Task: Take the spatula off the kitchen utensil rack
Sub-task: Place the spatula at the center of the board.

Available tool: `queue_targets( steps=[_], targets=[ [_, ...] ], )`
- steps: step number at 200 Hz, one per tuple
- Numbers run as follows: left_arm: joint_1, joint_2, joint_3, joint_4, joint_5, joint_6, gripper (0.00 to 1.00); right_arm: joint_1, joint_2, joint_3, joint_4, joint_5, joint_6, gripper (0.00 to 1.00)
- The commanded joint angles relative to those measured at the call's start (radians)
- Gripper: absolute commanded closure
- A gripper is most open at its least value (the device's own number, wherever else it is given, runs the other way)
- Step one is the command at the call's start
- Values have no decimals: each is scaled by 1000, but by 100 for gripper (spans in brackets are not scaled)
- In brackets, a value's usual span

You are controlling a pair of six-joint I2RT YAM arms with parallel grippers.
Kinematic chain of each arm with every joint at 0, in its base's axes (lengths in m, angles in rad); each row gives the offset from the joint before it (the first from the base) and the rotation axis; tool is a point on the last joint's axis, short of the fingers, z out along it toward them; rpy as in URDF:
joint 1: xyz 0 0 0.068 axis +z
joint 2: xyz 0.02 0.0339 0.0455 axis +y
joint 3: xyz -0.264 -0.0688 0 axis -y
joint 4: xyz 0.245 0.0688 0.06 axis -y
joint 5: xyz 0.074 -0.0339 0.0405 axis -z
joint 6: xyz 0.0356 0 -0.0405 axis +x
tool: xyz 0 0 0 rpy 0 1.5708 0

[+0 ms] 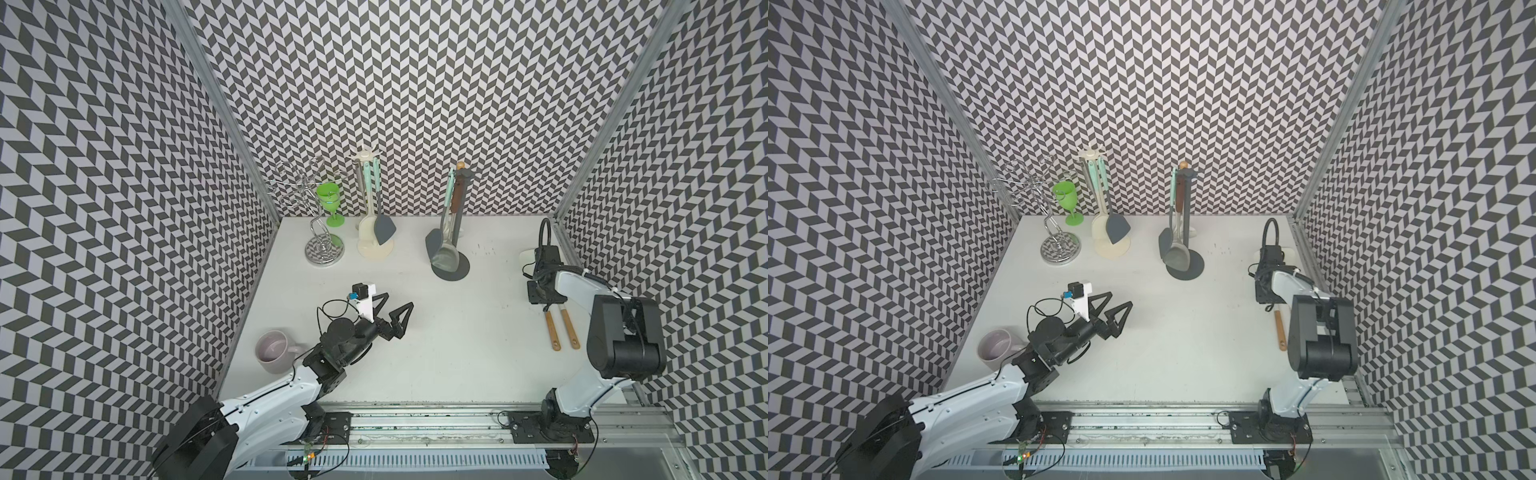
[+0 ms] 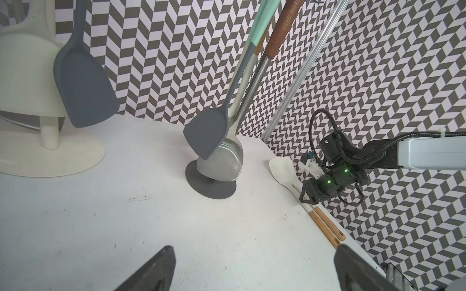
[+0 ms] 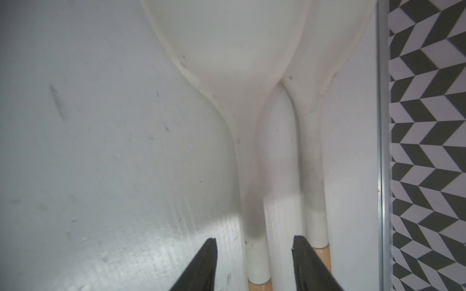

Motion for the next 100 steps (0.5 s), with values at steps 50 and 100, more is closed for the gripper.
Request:
queue_targets(
  steps=[50, 100],
  targets=[
    [3, -75, 0, -21, -15, 47, 0, 6, -319, -6, 54, -129, 128, 14],
    [-2, -173, 3, -69, -37, 74, 0, 7, -580, -59, 115, -246, 296, 0]
  ],
)
